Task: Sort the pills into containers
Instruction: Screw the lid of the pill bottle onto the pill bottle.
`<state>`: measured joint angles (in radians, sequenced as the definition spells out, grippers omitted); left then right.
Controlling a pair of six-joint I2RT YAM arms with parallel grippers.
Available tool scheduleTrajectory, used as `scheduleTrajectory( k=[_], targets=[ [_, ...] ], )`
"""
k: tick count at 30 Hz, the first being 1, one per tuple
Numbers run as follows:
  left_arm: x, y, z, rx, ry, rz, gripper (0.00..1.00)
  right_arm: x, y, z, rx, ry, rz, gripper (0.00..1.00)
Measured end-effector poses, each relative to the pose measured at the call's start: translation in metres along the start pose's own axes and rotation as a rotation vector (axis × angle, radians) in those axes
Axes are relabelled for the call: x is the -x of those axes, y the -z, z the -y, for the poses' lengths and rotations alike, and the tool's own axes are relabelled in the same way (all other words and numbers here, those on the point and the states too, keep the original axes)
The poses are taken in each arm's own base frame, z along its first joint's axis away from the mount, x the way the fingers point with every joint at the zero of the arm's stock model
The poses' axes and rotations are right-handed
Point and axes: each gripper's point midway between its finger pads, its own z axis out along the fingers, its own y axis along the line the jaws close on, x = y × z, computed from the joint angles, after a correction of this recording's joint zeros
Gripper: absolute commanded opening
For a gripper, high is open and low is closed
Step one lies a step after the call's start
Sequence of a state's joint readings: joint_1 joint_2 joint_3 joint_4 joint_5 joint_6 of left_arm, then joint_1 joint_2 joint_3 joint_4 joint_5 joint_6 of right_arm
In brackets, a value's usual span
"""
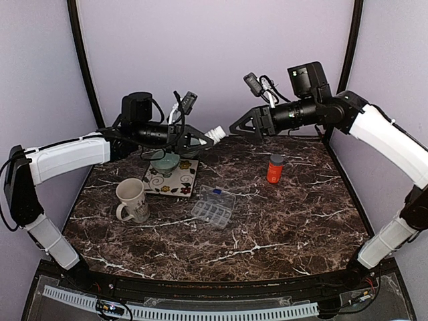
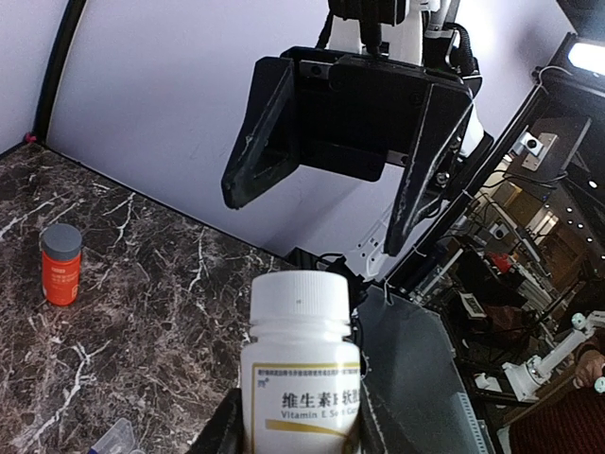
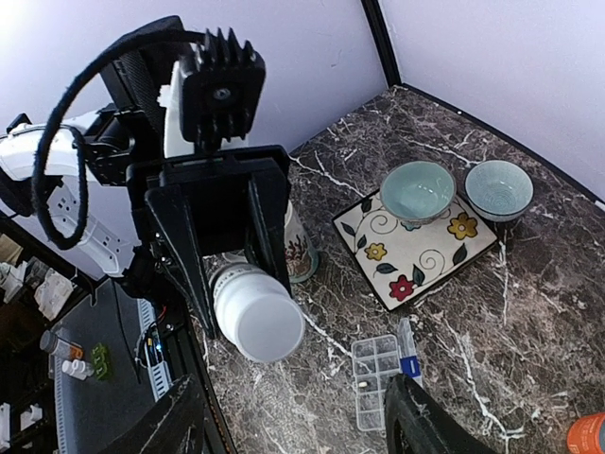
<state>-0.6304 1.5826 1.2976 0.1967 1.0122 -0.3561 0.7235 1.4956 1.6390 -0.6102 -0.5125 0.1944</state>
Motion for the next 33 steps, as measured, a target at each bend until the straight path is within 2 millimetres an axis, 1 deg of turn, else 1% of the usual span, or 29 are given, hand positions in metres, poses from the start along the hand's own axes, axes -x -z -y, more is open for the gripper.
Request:
scheduleTrajectory(
  k=[6, 9, 14, 19, 24, 30, 33],
  targets=[
    [-0.002, -0.002, 0.01, -0.1, 0.059, -0.022, 0.0, 0.009, 0.001, -0.009, 0.043, 0.029, 0.009, 0.64],
    [-0.004, -0.004, 0.01, -0.134, 0.084, -0.036, 0.0, 0.01, -0.002, -0.013, 0.071, 0.027, -0.003, 0.64],
    [-0.01, -0.007, 0.006, -0.164, 0.127, -0.058, 0.0, 0.004, -0.01, -0.014, 0.111, 0.012, -0.031, 0.63],
    [-0.003, 0.001, 0.003, -0.166, 0.129, -0.047, 0.0, 0.001, -0.012, -0.016, 0.136, 0.005, -0.045, 0.63],
    [0.004, 0.003, 0.003, -0.173, 0.12, -0.038, 0.0, -0.001, -0.014, -0.019, 0.155, 0.002, -0.052, 0.61],
    [0.002, 0.002, 0.003, -0.193, 0.135, -0.05, 0.0, -0.003, -0.017, -0.02, 0.172, -0.007, -0.062, 0.61],
    [0.001, 0.001, 0.001, -0.2, 0.141, -0.056, 0.0, -0.003, -0.022, -0.018, 0.18, -0.013, -0.067, 0.6]
  ],
)
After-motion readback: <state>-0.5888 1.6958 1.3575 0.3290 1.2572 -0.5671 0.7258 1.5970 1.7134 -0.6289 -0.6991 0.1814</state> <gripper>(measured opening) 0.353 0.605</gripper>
